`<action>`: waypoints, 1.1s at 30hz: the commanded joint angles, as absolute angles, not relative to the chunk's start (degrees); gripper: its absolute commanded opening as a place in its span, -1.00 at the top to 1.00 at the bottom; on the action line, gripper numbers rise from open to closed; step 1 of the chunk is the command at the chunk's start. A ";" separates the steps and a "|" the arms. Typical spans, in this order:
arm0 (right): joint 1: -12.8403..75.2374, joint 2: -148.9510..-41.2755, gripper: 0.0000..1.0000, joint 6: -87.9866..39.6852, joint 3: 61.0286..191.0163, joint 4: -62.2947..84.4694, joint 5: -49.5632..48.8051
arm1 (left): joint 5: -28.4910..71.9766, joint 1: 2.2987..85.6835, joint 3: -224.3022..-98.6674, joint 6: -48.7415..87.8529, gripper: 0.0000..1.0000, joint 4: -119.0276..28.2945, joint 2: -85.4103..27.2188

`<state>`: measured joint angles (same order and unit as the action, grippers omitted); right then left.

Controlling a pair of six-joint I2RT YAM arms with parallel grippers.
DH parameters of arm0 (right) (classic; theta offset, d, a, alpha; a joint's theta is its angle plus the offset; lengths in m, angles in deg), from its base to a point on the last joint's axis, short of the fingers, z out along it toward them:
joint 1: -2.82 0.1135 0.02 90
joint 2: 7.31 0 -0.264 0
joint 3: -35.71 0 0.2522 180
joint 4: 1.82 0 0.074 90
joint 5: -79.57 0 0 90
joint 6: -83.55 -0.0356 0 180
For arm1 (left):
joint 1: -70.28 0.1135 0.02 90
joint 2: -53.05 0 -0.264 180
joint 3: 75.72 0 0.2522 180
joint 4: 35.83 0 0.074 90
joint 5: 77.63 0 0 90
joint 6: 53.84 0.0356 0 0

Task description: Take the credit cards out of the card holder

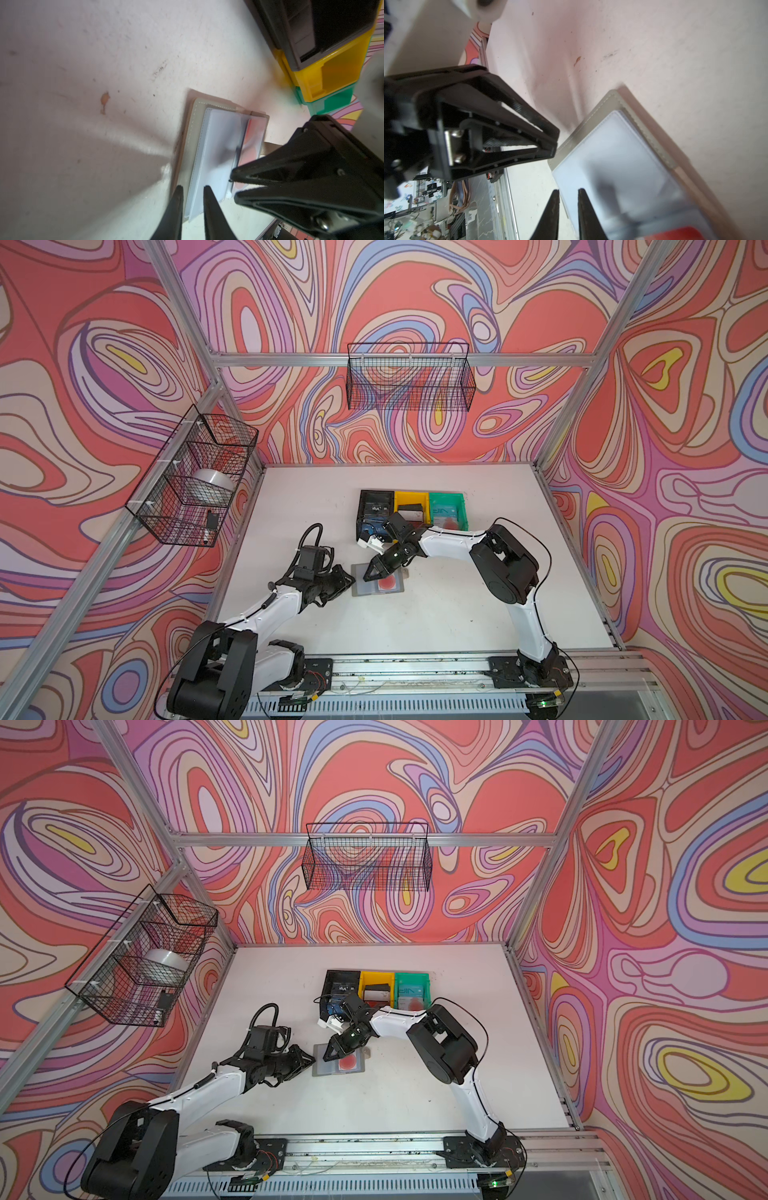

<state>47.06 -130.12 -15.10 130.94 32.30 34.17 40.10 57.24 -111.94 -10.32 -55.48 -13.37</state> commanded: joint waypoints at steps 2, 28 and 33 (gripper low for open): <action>47.05 -123.79 0.62 -14.55 128.01 34.01 24.75 | 39.05 57.54 -114.16 -9.93 0.55 -60.92 -8.58; 43.26 -120.61 0.66 -15.40 121.82 39.86 11.66 | 45.66 53.79 -109.89 -18.33 0.55 -33.33 -24.51; 43.34 -122.06 0.66 -16.18 121.97 39.01 12.86 | 45.95 53.56 -109.83 -18.59 0.55 -31.98 -25.41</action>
